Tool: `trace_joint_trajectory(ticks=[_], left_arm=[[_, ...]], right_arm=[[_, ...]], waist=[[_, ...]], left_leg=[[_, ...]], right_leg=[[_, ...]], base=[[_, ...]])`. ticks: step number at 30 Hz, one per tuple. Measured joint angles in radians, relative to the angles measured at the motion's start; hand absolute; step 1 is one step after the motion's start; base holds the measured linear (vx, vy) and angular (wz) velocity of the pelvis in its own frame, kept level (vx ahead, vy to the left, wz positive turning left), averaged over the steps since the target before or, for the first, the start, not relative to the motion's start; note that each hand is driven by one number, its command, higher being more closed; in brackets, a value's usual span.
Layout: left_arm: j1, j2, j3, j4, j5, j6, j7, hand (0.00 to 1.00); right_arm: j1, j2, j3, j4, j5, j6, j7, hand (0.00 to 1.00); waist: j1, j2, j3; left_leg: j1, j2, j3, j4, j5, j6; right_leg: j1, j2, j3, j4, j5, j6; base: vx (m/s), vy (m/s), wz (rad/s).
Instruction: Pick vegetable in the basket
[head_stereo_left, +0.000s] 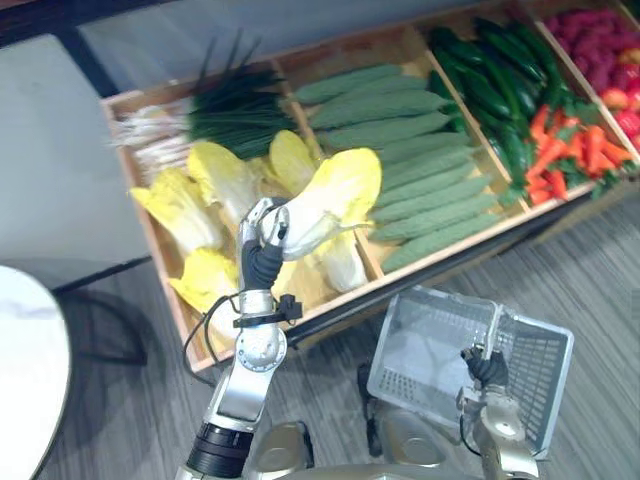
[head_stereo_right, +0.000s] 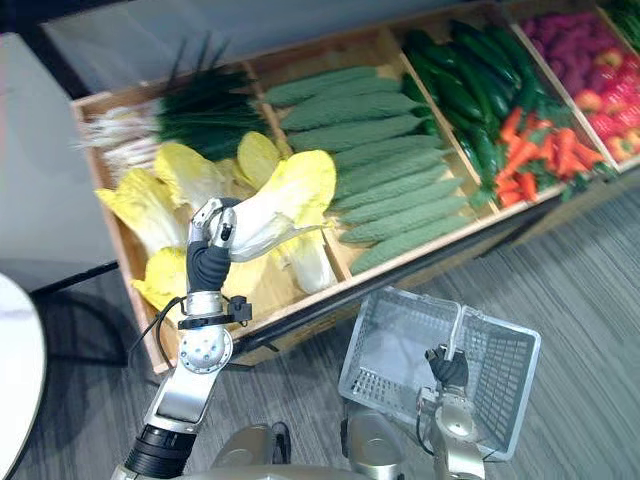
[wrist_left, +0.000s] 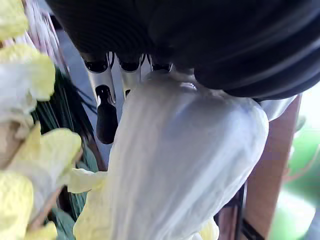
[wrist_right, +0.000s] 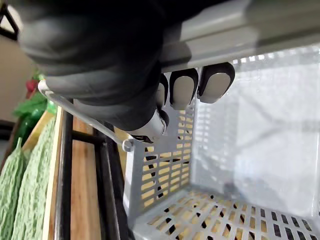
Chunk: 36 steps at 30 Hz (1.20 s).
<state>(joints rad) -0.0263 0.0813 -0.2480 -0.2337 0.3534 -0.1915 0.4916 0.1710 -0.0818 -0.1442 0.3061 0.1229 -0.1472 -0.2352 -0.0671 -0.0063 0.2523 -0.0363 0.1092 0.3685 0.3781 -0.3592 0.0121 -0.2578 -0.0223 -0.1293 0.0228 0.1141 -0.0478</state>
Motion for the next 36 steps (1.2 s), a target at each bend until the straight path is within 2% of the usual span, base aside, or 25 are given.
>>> trace_joint_trajectory(ticks=[1,2,3,4,5,6,7,9,10,11,12,13,14,15,16,17,19,21,22,23,24,25,28,32,36], left_arm=[[0.005,0.000,0.019,-0.021,-0.012,0.000,0.008,1.00],[0.006,-0.001,0.028,-0.033,-0.019,0.000,0.011,1.00],[0.009,-0.002,0.042,-0.067,-0.034,-0.001,0.012,1.00],[0.011,-0.003,0.057,-0.104,-0.044,-0.013,0.014,1.00],[0.007,-0.003,0.058,-0.124,-0.051,-0.019,0.014,1.00],[0.003,-0.005,0.056,-0.131,-0.056,-0.033,0.014,1.00],[-0.003,-0.011,0.044,-0.127,-0.068,-0.040,0.014,1.00],[-0.019,-0.021,0.002,-0.106,-0.081,-0.040,0.012,1.00],[-0.040,-0.023,-0.028,-0.086,-0.090,-0.040,0.007,1.00],[-0.052,-0.025,-0.047,-0.064,-0.107,-0.041,-0.006,1.00],[-0.057,-0.025,-0.058,-0.048,-0.121,-0.043,-0.009,1.00],[-0.060,-0.023,-0.067,-0.010,-0.157,-0.043,-0.011,1.00],[-0.059,-0.022,-0.090,0.018,-0.195,-0.036,-0.014,1.00],[-0.057,-0.022,-0.106,0.024,-0.219,-0.036,-0.017,1.00],[-0.057,-0.026,-0.123,0.031,-0.245,-0.036,-0.026,1.00],[-0.057,-0.029,-0.139,0.033,-0.265,-0.037,-0.035,1.00],[-0.059,-0.038,-0.144,0.059,-0.297,-0.044,-0.060,1.00],[-0.060,-0.050,-0.144,0.092,-0.325,-0.043,-0.079,1.00],[-0.062,-0.060,-0.147,0.112,-0.334,-0.043,-0.092,1.00],[-0.066,-0.056,-0.156,0.142,-0.342,-0.039,-0.109,1.00],[-0.069,-0.056,-0.156,0.159,-0.342,-0.037,-0.118,1.00],[-0.083,-0.056,-0.164,0.191,-0.342,-0.030,-0.124,1.00],[-0.090,-0.054,-0.210,0.243,-0.337,-0.008,-0.165,1.00],[-0.089,-0.045,-0.228,0.349,-0.310,0.013,-0.202,1.00],[-0.088,-0.034,-0.215,0.460,-0.264,0.038,-0.202,1.00]], right_arm=[[-0.012,0.002,0.002,-0.016,-0.003,0.000,-0.005,1.00],[-0.015,0.002,0.003,-0.025,-0.010,0.000,-0.008,1.00],[-0.024,0.001,0.005,-0.040,-0.017,0.000,-0.014,1.00],[-0.036,-0.001,0.018,-0.054,-0.025,0.000,-0.017,1.00],[-0.040,-0.005,0.032,-0.061,-0.035,0.000,-0.018,1.00],[-0.050,-0.006,0.043,-0.062,-0.048,0.000,-0.019,1.00],[-0.071,-0.008,0.046,-0.062,-0.058,0.000,-0.019,1.00],[-0.090,-0.021,0.046,-0.063,-0.062,0.000,-0.021,1.00],[-0.103,-0.028,0.057,-0.065,-0.062,0.001,-0.021,1.00],[-0.125,-0.035,0.089,-0.073,-0.055,0.003,-0.019,1.00],[-0.133,-0.036,0.104,-0.084,-0.054,0.004,-0.019,1.00],[-0.141,-0.038,0.138,-0.101,-0.054,0.004,-0.015,1.00],[-0.141,-0.047,0.171,-0.113,-0.054,0.004,-0.009,1.00],[-0.141,-0.050,0.183,-0.123,-0.053,0.004,-0.004,1.00],[-0.142,-0.053,0.194,-0.145,-0.052,0.004,-0.004,1.00],[-0.143,-0.054,0.198,-0.175,-0.032,0.004,-0.003,1.00],[-0.153,-0.062,0.201,-0.192,-0.002,0.003,0.001,1.00],[-0.166,-0.082,0.204,-0.193,0.027,0.003,0.011,1.00],[-0.167,-0.103,0.212,-0.198,0.039,0.003,0.025,1.00],[-0.164,-0.108,0.223,-0.197,0.047,0.005,0.044,1.00],[-0.162,-0.106,0.227,-0.202,0.054,0.005,0.052,1.00],[-0.163,-0.103,0.241,-0.210,0.067,0.005,0.068,1.00],[-0.163,-0.103,0.286,-0.215,0.104,0.005,0.113,1.00],[-0.159,-0.099,0.326,-0.215,0.190,0.031,0.154,1.00],[-0.124,-0.111,0.356,-0.233,0.281,0.045,0.180,1.00]], waist=[[0.003,0.000,0.000],[0.010,-0.001,-0.001],[0.025,-0.002,-0.001],[0.025,-0.009,-0.009],[0.026,-0.020,-0.018],[0.026,-0.029,-0.030],[0.025,-0.019,-0.036],[0.013,0.011,-0.056],[0.014,0.014,-0.058],[0.028,0.015,-0.059],[0.030,0.016,-0.059],[0.034,0.018,-0.057],[0.042,0.018,-0.057],[0.048,0.018,-0.057],[0.058,0.018,-0.057],[0.070,0.021,-0.058],[0.075,0.024,-0.059],[0.078,0.035,-0.066],[0.077,0.062,-0.079],[0.077,0.050,-0.082],[0.071,0.042,-0.087],[0.056,0.031,-0.090],[0.051,0.029,-0.091],[0.053,0.018,-0.094],[0.052,0.016,-0.096]], left_leg=[[0.043,0.016,0.082,-0.019,-0.004,0.008],[0.073,0.019,0.126,-0.034,-0.005,0.008],[0.135,0.024,0.211,-0.055,-0.005,0.008],[0.170,0.028,0.272,-0.041,-0.009,0.013],[0.183,0.027,0.302,-0.022,-0.011,0.017],[0.195,0.026,0.329,-0.007,-0.018,0.016],[0.208,0.042,0.352,0.008,-0.033,0.014],[0.220,0.073,0.383,0.027,-0.054,0.000],[0.211,0.113,0.402,0.105,-0.047,0.004],[0.175,0.184,0.412,0.264,-0.013,0.057],[0.145,0.225,0.399,0.358,0.022,0.110],[0.082,0.279,0.314,0.539,0.086,0.161],[0.030,0.264,0.169,0.597,0.052,0.098],[0.006,0.245,0.097,0.599,0.037,0.073],[-0.041,0.198,-0.013,0.572,0.015,0.038],[-0.070,0.153,-0.096,0.500,-0.005,0.004],[-0.094,0.099,-0.213,0.345,-0.013,-0.022],[-0.091,0.060,-0.306,0.175,0.028,-0.074],[-0.093,0.064,-0.320,0.084,0.116,-0.061],[-0.068,0.057,-0.285,0.056,0.114,-0.050],[-0.054,0.043,-0.274,0.031,0.119,-0.042],[-0.034,0.017,-0.254,-0.015,0.134,-0.024],[0.022,-0.027,-0.211,-0.091,0.161,-0.003],[0.071,-0.038,-0.181,-0.146,0.164,-0.001],[0.105,-0.040,-0.163,-0.196,0.172,-0.009]], right_leg=[[-0.003,-0.055,-0.239,0.065,-0.050,-0.052],[0.004,-0.086,-0.353,0.105,-0.083,-0.073],[0.030,-0.146,-0.546,0.191,-0.139,-0.113],[0.049,-0.198,-0.672,0.274,-0.177,-0.143],[0.051,-0.226,-0.714,0.314,-0.175,-0.145],[0.047,-0.239,-0.720,0.343,-0.153,-0.132],[0.035,-0.218,-0.675,0.352,-0.158,-0.071],[0.017,-0.158,-0.626,0.334,-0.179,-0.035],[0.018,-0.111,-0.588,0.292,-0.173,-0.039],[0.036,-0.045,-0.532,0.227,-0.159,-0.060],[0.053,-0.019,-0.510,0.198,-0.153,-0.069],[0.101,0.025,-0.465,0.150,-0.143,-0.081],[0.142,0.039,-0.416,0.141,-0.141,-0.094],[0.161,0.040,-0.396,0.136,-0.143,-0.095],[0.187,0.040,-0.348,0.122,-0.140,-0.091],[0.207,0.039,-0.300,0.099,-0.126,-0.070],[0.243,0.039,-0.234,0.064,-0.108,-0.046],[0.266,0.043,-0.186,0.038,-0.092,-0.025],[0.274,0.062,-0.151,0.015,-0.079,-0.005],[0.291,0.052,-0.111,-0.012,-0.063,0.018],[0.292,0.039,-0.100,-0.019,-0.059,0.024],[0.291,0.015,-0.082,-0.030,-0.050,0.038],[0.296,-0.018,-0.023,-0.053,-0.031,0.066],[0.306,-0.030,0.030,-0.062,-0.025,0.067],[0.306,-0.026,0.063,-0.065,-0.025,0.067]], base=[[-0.06,0.075,-2.00],[-0.03,0.040,-2.15],[0.00,-0.026,-2.16],[0.04,-0.074,-2.28],[0.08,-0.099,-1.89],[0.10,-0.148,-1.79],[0.08,-0.142,-1.47],[0.19,-0.168,-1.11],[0.31,-0.218,-1.43],[0.26,-0.201,-1.38],[0.23,-0.180,-1.40],[0.23,-0.093,-1.14],[0.24,-0.049,-1.11],[0.27,0.033,-1.17],[0.28,0.068,-1.21],[0.27,0.087,-1.20],[0.26,0.156,-1.06],[0.20,0.199,-0.94],[0.22,0.303,-0.82],[0.18,0.257,-0.69],[0.20,0.317,-0.41],[0.11,0.197,-0.12],[0.12,0.222,-0.21],[0.08,0.146,-0.24],[0.03,0.011,-0.19]])
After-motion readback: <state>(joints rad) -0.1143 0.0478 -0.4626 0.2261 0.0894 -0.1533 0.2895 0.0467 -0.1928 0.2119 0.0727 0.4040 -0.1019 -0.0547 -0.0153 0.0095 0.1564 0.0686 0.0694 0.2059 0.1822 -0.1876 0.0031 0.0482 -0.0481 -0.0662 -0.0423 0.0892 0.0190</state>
